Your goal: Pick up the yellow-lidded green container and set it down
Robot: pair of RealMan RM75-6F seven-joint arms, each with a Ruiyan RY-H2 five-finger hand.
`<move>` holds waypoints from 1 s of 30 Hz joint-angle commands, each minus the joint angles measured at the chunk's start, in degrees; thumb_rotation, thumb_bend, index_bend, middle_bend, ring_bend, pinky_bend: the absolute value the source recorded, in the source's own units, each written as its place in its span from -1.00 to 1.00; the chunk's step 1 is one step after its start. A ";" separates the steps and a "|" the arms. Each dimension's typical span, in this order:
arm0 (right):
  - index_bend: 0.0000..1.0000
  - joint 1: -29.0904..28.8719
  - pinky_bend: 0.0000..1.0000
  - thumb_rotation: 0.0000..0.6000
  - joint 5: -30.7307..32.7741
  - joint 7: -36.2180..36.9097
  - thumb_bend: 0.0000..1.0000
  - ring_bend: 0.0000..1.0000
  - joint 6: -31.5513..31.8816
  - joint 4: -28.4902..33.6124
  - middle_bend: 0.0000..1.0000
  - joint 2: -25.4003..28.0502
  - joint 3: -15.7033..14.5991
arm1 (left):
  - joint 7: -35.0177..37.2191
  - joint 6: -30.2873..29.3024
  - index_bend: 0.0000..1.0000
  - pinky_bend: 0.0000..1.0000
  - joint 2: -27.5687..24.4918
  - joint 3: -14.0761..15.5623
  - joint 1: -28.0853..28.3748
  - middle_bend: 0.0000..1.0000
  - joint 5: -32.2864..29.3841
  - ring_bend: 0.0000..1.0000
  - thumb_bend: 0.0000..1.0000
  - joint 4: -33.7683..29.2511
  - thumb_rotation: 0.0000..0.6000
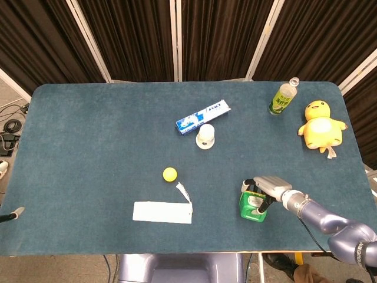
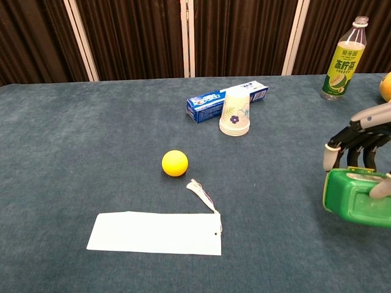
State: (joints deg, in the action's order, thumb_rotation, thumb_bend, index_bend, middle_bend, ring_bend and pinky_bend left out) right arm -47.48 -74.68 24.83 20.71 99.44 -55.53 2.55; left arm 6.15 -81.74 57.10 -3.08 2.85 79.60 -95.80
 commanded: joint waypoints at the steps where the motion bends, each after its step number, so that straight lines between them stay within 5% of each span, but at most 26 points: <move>1: -0.50 -1.73 -0.49 1.00 2.05 -1.24 0.33 -0.50 -2.85 -1.03 -0.48 -0.61 -0.51 | -0.03 0.00 -1.00 -1.00 -0.02 0.01 -0.01 -1.00 -0.01 -1.00 -1.00 -0.04 1.00; 4: -0.97 -2.38 -0.99 1.00 3.32 -5.01 -0.31 -0.96 -2.49 -2.96 -0.98 -1.65 -1.75 | 0.01 0.05 -1.00 -1.00 -0.05 0.04 -0.02 -1.00 -0.03 -1.00 -1.00 -0.07 1.00; 7: -1.00 -1.81 -1.00 1.00 6.72 -12.85 -0.86 -1.00 4.18 -6.12 -1.00 -3.97 -3.23 | 0.01 0.38 -1.00 -1.00 -0.19 0.20 0.06 -1.00 0.02 -1.00 -1.00 -0.25 1.00; 9: -1.00 -0.55 -1.00 1.00 9.55 -17.40 -0.98 -1.00 10.20 -6.49 -1.00 -5.56 -3.31 | 0.02 0.37 -1.00 -1.00 -0.30 0.21 0.05 -1.00 0.06 -1.00 -1.00 -0.36 1.00; 13: -1.00 1.04 -1.00 1.00 13.59 -21.73 -0.99 -1.00 17.29 -4.36 -1.00 -6.53 -2.37 | 0.18 0.30 -1.00 -1.00 -0.29 0.10 0.00 -1.00 -0.18 -1.00 -1.00 -0.30 1.00; 19: -1.00 2.43 -1.00 1.00 13.86 -22.07 -1.00 -1.00 20.75 4.46 -1.00 -0.84 -0.30 | -0.04 0.48 -1.00 -1.00 -0.13 0.05 0.13 -1.00 -0.31 -1.00 -1.00 -0.11 1.00; 25: -1.00 9.56 -1.00 1.00 1.47 -20.34 -1.00 -1.00 33.23 7.38 -1.00 2.87 0.01 | 0.20 -0.11 -1.00 -1.00 -0.11 0.00 -0.08 -1.00 -0.09 -1.00 -1.00 -0.15 1.00; 30: -1.00 19.59 -1.00 1.00 -11.40 -21.24 -1.00 -1.00 54.09 -2.66 -1.00 -2.51 -1.44 | 0.82 -1.10 -1.00 -1.00 -0.27 0.14 -0.44 -1.00 0.90 -1.00 -1.00 -0.21 1.00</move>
State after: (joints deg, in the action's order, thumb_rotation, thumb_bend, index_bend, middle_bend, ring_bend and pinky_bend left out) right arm -36.73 -74.99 3.84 58.91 103.80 -54.92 1.95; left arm 6.84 -82.64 56.88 -3.01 2.52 80.29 -95.98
